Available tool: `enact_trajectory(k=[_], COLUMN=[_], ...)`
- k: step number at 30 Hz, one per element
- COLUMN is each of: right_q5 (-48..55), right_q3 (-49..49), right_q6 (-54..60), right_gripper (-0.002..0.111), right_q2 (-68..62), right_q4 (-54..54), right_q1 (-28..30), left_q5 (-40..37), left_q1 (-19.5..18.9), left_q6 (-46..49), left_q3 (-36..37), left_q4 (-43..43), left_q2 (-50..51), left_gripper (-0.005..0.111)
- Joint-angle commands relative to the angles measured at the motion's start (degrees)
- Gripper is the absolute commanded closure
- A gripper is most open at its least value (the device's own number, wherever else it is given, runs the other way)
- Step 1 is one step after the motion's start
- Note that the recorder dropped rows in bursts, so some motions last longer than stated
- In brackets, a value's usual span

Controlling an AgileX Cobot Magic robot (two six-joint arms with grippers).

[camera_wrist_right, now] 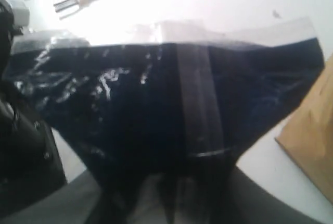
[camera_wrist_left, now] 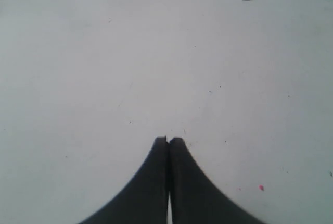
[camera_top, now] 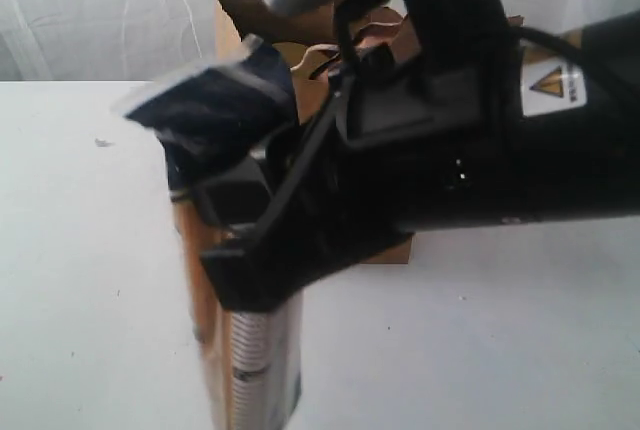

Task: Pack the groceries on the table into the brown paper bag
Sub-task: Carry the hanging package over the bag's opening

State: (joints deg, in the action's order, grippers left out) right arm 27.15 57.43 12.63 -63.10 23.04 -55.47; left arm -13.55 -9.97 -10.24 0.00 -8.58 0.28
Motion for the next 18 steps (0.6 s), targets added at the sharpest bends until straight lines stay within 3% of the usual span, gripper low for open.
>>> enact_trajectory(k=[1,13,18], right_q5=[-14.3,-42.0,-55.6], right_q3=[1.6,10.1,13.8], right_q6=[0.6,-1.2,5.5], right_gripper=[0.108,0.108,0.108], right_q2=[0.5,-4.1,-6.4], right_q4=[4.8,5.2,-5.8], right_q1=[0.0,0.0,0.2], left_q5=[0.3,0.3,0.3], left_q1=[0.4,0.4,0.4], left_q6=[0.0,0.0,0.0], left_q3=[0.0,0.0,0.0], left_q4=[0.0,0.0,0.0], left_q2=[-0.3,-0.3,-0.3], left_gripper=[0.107,0.107,0.107])
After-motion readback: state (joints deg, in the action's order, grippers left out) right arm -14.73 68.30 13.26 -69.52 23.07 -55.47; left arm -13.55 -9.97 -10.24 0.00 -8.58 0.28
